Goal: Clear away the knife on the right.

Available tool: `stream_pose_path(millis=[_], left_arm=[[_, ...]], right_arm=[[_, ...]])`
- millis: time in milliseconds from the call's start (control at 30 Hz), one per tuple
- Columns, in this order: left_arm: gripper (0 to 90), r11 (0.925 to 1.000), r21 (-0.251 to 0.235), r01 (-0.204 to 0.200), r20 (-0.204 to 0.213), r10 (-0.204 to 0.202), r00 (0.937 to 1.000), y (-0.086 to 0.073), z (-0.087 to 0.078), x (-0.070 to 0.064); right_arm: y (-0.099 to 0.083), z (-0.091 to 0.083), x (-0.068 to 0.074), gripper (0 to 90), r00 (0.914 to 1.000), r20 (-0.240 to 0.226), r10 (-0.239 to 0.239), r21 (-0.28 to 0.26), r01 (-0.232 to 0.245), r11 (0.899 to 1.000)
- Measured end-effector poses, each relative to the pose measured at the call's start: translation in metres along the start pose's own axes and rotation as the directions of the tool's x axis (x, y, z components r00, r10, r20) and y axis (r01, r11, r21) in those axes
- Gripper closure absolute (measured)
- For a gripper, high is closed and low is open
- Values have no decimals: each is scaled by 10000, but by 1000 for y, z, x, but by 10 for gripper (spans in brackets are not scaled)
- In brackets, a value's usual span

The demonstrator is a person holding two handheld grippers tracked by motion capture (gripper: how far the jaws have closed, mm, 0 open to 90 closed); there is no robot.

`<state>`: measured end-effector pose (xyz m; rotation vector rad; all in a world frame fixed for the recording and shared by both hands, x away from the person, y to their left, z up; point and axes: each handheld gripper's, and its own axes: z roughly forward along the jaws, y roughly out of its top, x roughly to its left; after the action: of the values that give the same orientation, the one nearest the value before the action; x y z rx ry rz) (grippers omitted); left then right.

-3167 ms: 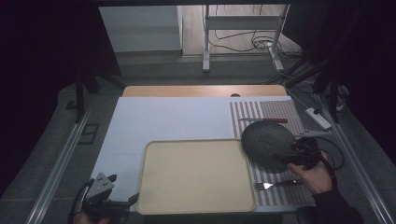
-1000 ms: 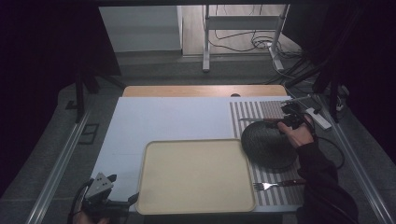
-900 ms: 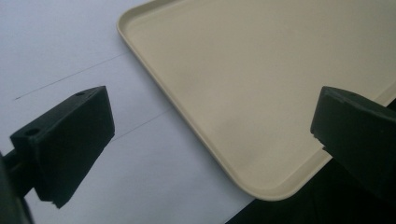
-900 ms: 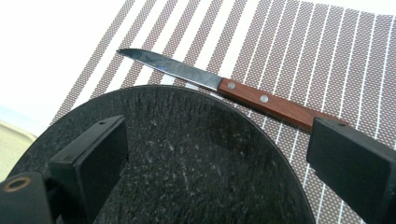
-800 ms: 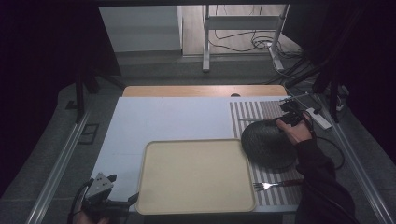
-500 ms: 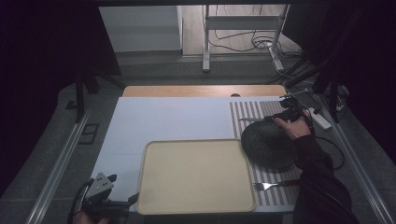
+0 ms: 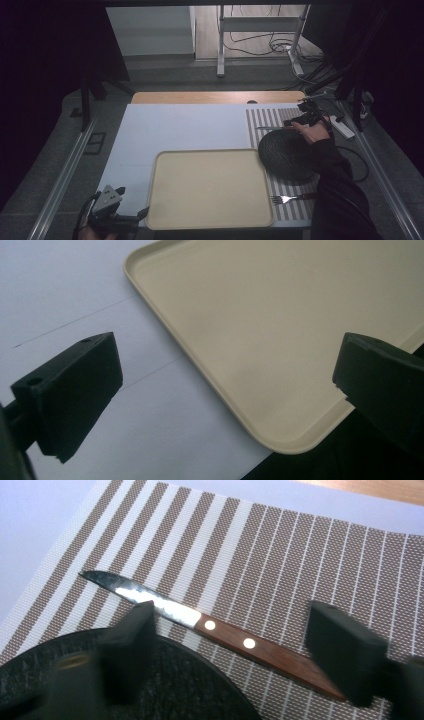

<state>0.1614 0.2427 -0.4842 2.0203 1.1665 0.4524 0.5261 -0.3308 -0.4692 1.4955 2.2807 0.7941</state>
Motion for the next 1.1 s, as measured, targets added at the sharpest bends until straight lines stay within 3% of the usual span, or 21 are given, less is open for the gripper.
stream_pose_path(millis=[100, 133, 167, 300, 333, 400, 500, 700, 867, 1100], left_arm=[[0, 10000, 9, -21, -2, 21, 10000, 0, 0, 0], [0, 10000, 14, -33, -3, 33, 10000, 0, 0, 0], [0, 10000, 30, -43, -9, 43, 10000, 0, 0, 0], [0, 9999, 55, -87, -6, 87, 10000, 0, 1, -1], [0, 9999, 72, -97, -11, 97, 10000, 0, 1, -1], [0, 9999, 86, -111, -16, 112, 9999, 1, 1, -1], [0, 9999, 92, -130, -19, 131, 9999, 1, 1, -1], [0, 9998, 102, -179, -24, 179, 9998, 1, 1, -1], [0, 9997, 115, -196, -28, 197, 9998, 1, 1, -2], [0, 9996, 151, -258, -49, 259, 9997, 1, 1, -2]], right_arm=[[1, -1, -7, 456, 9998, 212, -45, 150, 41, 9999], [1, -2, -12, 589, 9995, 286, -116, 275, 109, 9996], [1, -2, -12, 589, 9995, 286, -116, 275, 109, 9996], [0, 0, -19, 880, 9985, 406, -376, 398, 360, 9986], [0, 1, -21, 900, 9979, 483, -425, 473, 402, 9981], [0, 5, -26, 900, 9952, 904, -366, 667, 306, 9973], [-1, 9, -31, 900, 9930, 1153, -237, 751, 150, 9971], [-7, 16, -41, 900, 9906, 1365, -98, 965, -34, 9953], [-13, 16, -45, 900, 9913, 1314, -22, 1134, -128, 9935], [-20, 13, -39, 900, 9944, 1046, -138, 1403, -10, 9901]])
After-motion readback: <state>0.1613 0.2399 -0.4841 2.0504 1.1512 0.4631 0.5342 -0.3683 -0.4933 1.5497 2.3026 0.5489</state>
